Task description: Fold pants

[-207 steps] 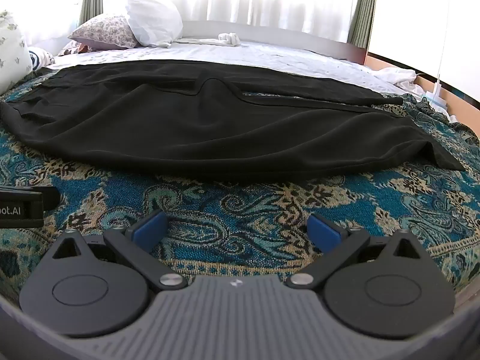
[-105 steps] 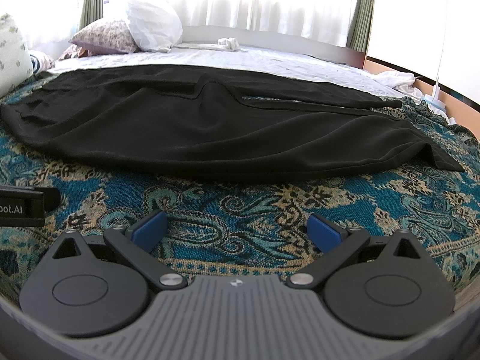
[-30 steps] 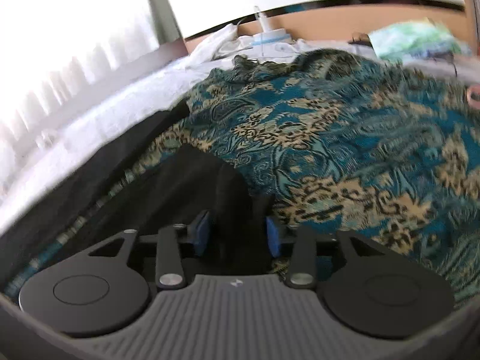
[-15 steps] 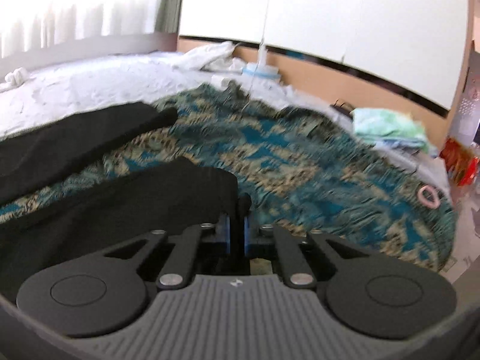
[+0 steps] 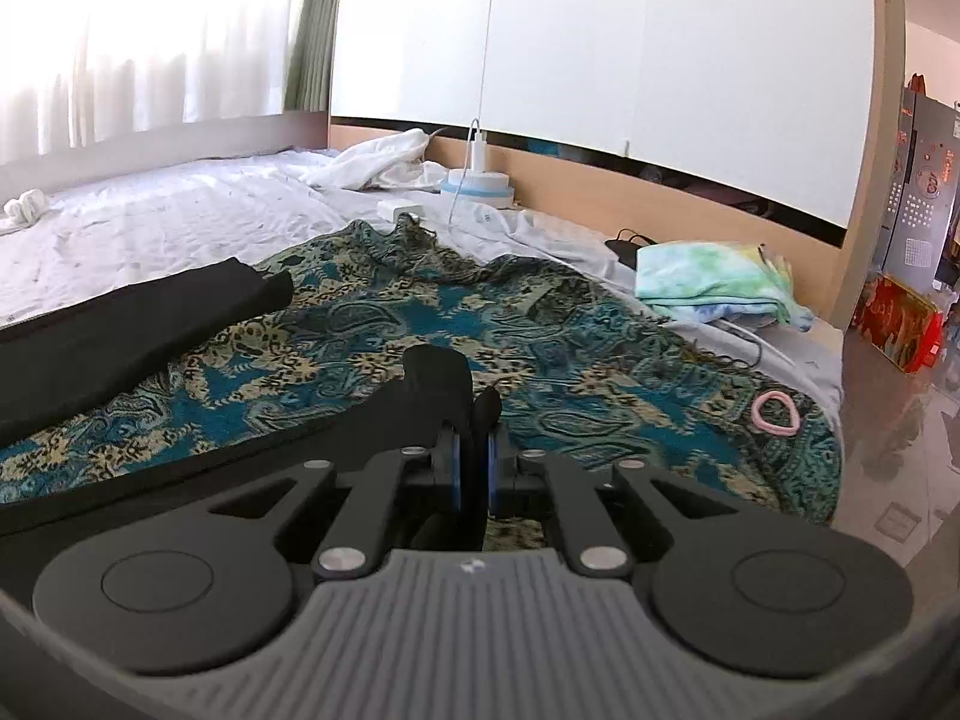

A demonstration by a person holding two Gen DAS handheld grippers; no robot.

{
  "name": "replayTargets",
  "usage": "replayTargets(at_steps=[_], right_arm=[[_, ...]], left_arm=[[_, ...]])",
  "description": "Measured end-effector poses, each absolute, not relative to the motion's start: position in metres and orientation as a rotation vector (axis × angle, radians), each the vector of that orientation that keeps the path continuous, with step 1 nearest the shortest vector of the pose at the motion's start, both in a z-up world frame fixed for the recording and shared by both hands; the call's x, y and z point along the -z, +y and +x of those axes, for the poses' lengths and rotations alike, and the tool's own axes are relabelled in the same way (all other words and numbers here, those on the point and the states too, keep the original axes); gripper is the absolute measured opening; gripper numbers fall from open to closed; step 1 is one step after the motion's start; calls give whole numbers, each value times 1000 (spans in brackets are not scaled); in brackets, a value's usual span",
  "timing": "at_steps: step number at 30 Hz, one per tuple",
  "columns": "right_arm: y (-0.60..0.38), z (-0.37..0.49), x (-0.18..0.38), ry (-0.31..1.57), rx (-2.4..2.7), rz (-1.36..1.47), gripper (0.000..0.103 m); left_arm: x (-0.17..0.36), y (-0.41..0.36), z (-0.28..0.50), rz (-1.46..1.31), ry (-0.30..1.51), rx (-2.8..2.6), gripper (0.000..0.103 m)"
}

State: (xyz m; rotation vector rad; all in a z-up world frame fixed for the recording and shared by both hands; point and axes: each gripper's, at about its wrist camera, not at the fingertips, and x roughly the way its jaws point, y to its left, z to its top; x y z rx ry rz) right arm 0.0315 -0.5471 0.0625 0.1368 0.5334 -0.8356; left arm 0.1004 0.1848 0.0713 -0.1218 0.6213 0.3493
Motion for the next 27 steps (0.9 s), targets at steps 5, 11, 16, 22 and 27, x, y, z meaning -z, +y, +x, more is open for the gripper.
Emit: replayTargets(at_steps=[5,11,16,22,27], right_arm=[[-555,9,-65,520,823,149,10],[-561,3,-48,563,815,153,10],[-566,2,-34,597,824,173,11],[-572,4,-22,634,831,201,15],[-579,4,-15,658,845,236,45]], left_arm=[[-68,185,78,-130,633,-339,6],[-46,186,72,-139,683,-352,7],[-36,180,71,-91,692,-347,8],[-27,178,71,-74,711,-348,19],[-27,176,69,-79,728,-354,49]])
